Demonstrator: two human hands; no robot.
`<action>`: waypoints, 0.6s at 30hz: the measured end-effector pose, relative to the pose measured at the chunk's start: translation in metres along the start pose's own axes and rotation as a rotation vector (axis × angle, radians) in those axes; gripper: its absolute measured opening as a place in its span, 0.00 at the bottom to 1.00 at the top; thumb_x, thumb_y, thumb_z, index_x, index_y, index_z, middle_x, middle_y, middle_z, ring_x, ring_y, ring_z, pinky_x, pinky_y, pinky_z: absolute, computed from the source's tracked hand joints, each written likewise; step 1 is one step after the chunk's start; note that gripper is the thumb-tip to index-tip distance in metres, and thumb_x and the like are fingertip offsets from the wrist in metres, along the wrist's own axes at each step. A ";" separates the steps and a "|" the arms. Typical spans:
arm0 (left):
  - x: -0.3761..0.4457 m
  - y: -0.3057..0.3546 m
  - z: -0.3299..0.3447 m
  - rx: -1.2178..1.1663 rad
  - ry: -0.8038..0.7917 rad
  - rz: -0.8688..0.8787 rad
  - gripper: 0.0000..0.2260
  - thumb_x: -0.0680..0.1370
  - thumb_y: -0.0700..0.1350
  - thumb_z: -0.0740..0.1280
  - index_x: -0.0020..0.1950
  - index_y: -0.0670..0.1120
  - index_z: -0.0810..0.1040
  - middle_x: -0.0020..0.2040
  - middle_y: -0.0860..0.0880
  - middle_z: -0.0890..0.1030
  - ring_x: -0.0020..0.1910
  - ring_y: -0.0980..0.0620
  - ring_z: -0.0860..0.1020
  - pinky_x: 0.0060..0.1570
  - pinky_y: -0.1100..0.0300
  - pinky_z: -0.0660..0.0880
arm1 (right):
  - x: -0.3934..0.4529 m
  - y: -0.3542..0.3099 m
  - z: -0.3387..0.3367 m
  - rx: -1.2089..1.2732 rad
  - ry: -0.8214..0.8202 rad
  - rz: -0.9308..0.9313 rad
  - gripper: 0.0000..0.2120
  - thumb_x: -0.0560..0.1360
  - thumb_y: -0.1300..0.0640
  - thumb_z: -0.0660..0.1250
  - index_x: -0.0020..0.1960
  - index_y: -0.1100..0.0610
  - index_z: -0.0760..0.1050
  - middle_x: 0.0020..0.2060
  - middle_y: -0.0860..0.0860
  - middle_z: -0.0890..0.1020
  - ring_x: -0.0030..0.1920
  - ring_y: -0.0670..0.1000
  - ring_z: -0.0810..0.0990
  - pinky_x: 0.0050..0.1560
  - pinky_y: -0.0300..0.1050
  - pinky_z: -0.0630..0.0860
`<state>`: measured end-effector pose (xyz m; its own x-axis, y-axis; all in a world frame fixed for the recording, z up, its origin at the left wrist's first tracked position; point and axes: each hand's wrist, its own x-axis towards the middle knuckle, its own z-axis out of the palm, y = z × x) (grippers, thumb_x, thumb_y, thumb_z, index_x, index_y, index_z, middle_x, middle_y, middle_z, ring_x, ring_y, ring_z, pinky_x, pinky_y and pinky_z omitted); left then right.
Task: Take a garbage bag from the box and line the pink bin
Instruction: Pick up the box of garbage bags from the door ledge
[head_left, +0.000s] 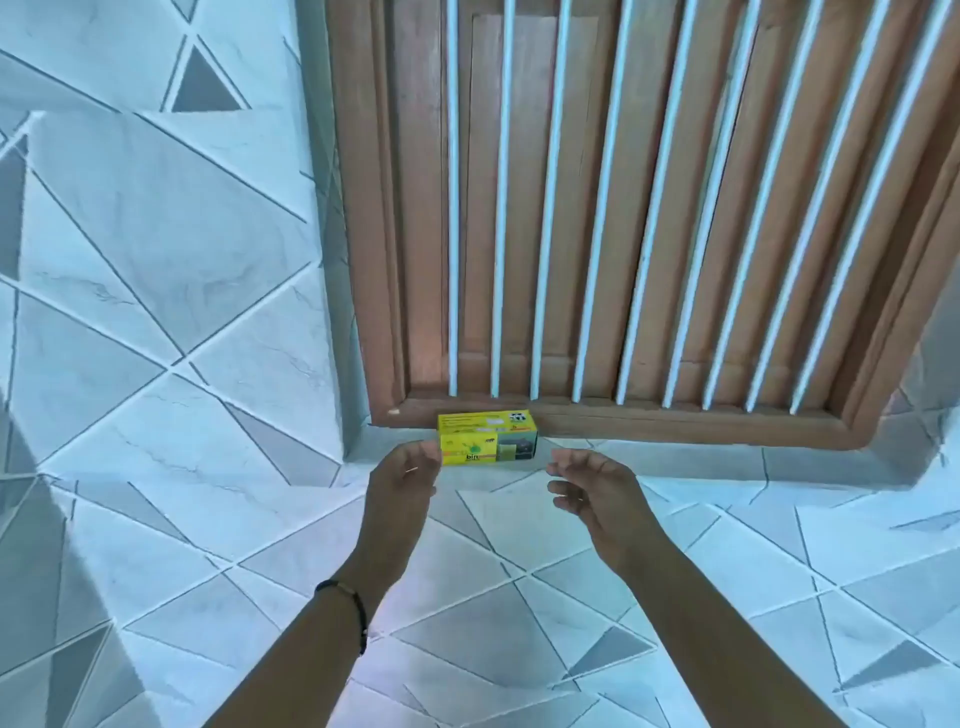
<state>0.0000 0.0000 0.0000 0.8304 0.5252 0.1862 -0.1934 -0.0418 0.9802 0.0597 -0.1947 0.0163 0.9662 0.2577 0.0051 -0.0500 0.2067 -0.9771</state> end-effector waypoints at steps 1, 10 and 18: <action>0.008 -0.005 0.005 0.017 0.029 0.010 0.06 0.76 0.39 0.65 0.44 0.49 0.79 0.43 0.50 0.81 0.45 0.50 0.76 0.49 0.56 0.72 | 0.011 0.000 -0.001 -0.013 0.007 0.001 0.09 0.75 0.69 0.61 0.42 0.59 0.77 0.40 0.54 0.80 0.38 0.51 0.76 0.41 0.41 0.72; 0.066 -0.045 0.041 0.188 0.097 -0.076 0.19 0.72 0.50 0.66 0.61 0.45 0.74 0.57 0.48 0.81 0.59 0.46 0.77 0.64 0.49 0.70 | 0.096 0.028 -0.013 -0.076 0.013 0.100 0.19 0.76 0.70 0.61 0.67 0.66 0.69 0.59 0.57 0.77 0.61 0.54 0.76 0.67 0.47 0.69; 0.050 -0.048 0.054 0.322 0.128 0.048 0.07 0.77 0.43 0.63 0.54 0.49 0.76 0.44 0.52 0.79 0.43 0.53 0.75 0.42 0.61 0.69 | 0.100 0.036 -0.008 -0.156 -0.076 0.070 0.11 0.77 0.66 0.61 0.56 0.60 0.78 0.55 0.54 0.82 0.59 0.52 0.78 0.68 0.47 0.69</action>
<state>0.0786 -0.0177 -0.0340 0.7480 0.6176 0.2429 -0.0388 -0.3247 0.9450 0.1570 -0.1690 -0.0197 0.9397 0.3378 -0.0541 -0.0711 0.0381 -0.9967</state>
